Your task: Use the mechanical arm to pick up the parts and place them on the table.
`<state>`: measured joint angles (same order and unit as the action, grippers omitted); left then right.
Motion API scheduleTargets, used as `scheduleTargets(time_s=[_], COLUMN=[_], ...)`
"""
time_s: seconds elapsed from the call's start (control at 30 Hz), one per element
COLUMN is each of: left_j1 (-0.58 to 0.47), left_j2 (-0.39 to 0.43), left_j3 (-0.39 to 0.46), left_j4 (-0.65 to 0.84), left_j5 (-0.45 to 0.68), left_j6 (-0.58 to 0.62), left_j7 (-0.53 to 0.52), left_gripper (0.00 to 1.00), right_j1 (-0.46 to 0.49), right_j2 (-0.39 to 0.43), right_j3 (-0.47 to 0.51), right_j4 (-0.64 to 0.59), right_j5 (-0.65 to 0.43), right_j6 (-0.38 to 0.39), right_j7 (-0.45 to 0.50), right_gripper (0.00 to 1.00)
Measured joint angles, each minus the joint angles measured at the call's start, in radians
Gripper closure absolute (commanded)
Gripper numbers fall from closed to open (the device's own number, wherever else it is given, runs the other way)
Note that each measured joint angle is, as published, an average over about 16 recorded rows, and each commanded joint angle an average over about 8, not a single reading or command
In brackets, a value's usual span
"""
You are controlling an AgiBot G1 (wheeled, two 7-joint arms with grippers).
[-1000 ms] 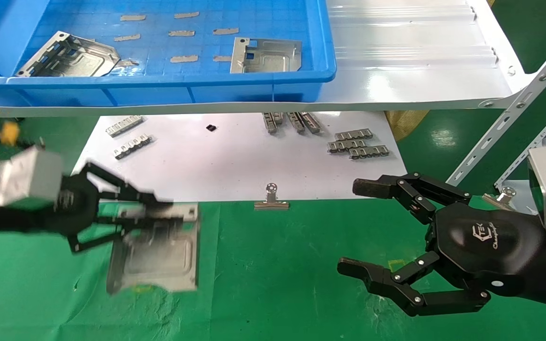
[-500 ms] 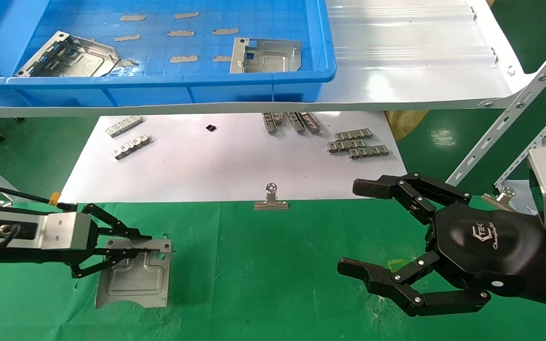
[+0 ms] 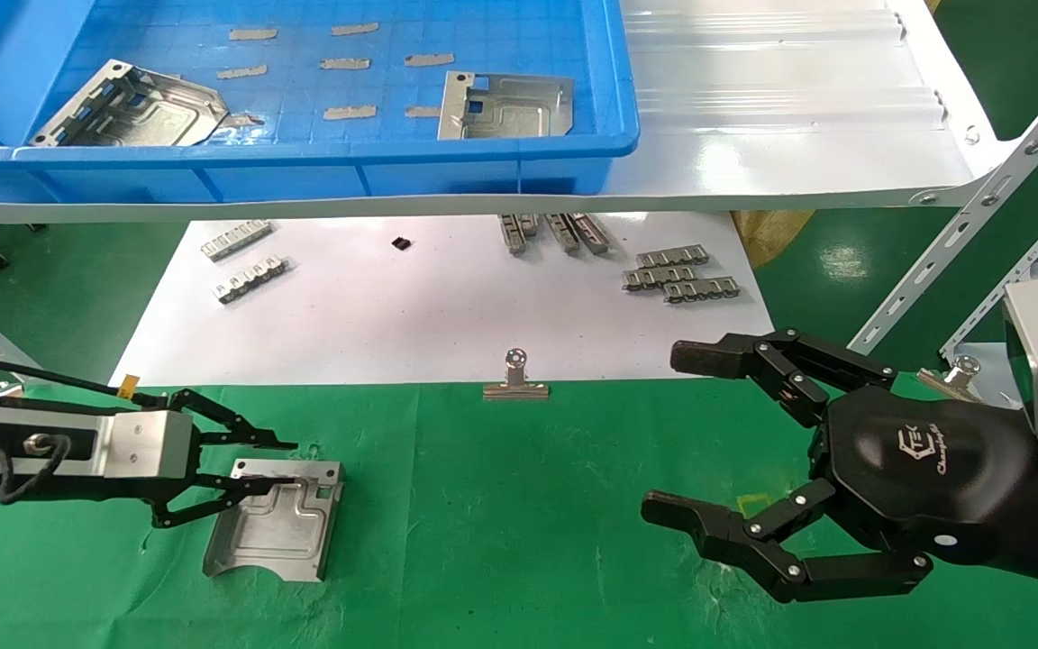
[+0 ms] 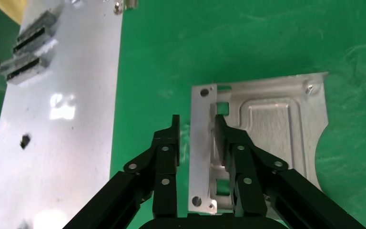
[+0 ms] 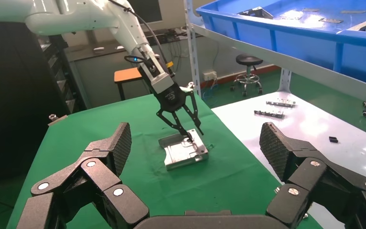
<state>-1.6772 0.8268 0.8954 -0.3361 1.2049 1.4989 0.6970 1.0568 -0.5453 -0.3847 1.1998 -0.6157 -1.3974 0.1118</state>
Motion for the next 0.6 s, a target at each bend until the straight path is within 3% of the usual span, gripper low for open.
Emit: scheduleTargets(time_s=[0.6], left_j1=[0.030], left_j2=[-0.022], left_j3=[-0.036], left_j4=[0.078], left_j5=[-0.152], left_j6=[0.105], left_j7=[-0.152], left_gripper=[0.00], right_j1=[0.000], right_j2=[0.000], right_j3=[0.000], right_j4=[0.000], right_j5=[0.000], right_j6=[0.000], right_j7=[0.000], right_gripper=[0.00])
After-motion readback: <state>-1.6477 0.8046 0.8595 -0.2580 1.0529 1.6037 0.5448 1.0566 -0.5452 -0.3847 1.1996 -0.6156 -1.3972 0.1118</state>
